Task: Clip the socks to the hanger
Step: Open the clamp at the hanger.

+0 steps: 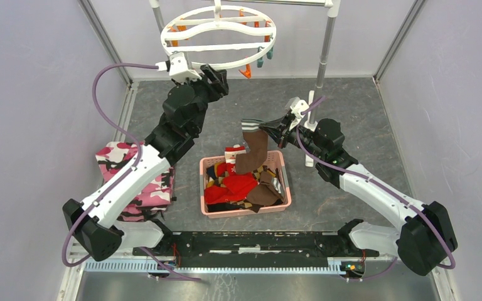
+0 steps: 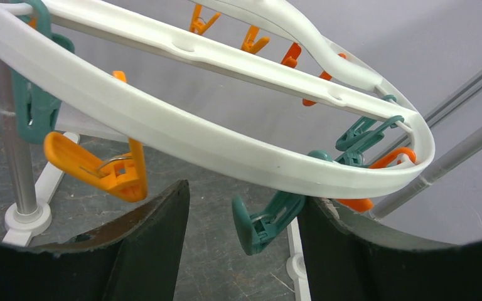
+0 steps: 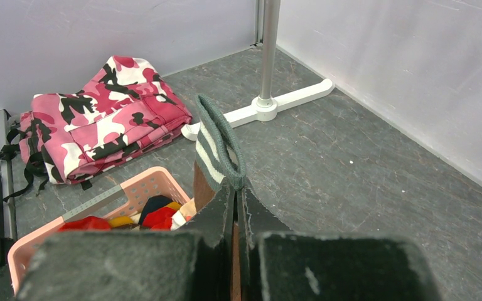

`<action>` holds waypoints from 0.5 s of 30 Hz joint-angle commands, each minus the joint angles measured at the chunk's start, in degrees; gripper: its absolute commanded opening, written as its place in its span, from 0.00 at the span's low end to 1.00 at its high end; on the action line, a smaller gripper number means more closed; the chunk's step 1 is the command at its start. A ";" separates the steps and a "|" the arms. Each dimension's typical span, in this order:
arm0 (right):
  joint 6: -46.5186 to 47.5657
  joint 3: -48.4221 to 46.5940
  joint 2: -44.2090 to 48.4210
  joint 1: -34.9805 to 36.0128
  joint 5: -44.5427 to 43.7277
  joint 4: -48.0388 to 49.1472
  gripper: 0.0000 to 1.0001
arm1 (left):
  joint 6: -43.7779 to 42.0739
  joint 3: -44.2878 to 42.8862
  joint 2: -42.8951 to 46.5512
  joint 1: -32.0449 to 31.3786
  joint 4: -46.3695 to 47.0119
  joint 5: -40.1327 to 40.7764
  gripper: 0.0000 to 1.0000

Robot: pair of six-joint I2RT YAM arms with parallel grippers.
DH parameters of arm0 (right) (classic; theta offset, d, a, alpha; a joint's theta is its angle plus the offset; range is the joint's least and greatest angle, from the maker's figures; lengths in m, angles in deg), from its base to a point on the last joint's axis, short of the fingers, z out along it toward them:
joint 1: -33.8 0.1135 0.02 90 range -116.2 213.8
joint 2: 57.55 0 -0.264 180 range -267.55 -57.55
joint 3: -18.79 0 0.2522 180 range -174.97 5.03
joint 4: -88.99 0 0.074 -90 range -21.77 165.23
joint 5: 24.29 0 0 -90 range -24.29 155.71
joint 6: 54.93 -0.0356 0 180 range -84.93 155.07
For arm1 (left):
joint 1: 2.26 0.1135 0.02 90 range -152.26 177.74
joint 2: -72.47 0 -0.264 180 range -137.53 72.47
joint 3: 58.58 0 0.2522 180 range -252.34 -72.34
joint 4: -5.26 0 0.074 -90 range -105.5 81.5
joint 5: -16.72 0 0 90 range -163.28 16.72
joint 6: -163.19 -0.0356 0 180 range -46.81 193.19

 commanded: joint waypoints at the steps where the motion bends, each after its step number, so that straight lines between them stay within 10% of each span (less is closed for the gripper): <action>1: -0.50 -2.18 -0.23 -0.22 0.83 1.74 0.00 | 1.48 1.88 2.83 1.21 3.24 -0.52 0.69; 15: -0.54 -2.10 0.02 -0.15 0.90 1.65 0.00 | 4.27 1.90 2.17 4.46 3.94 -6.80 0.69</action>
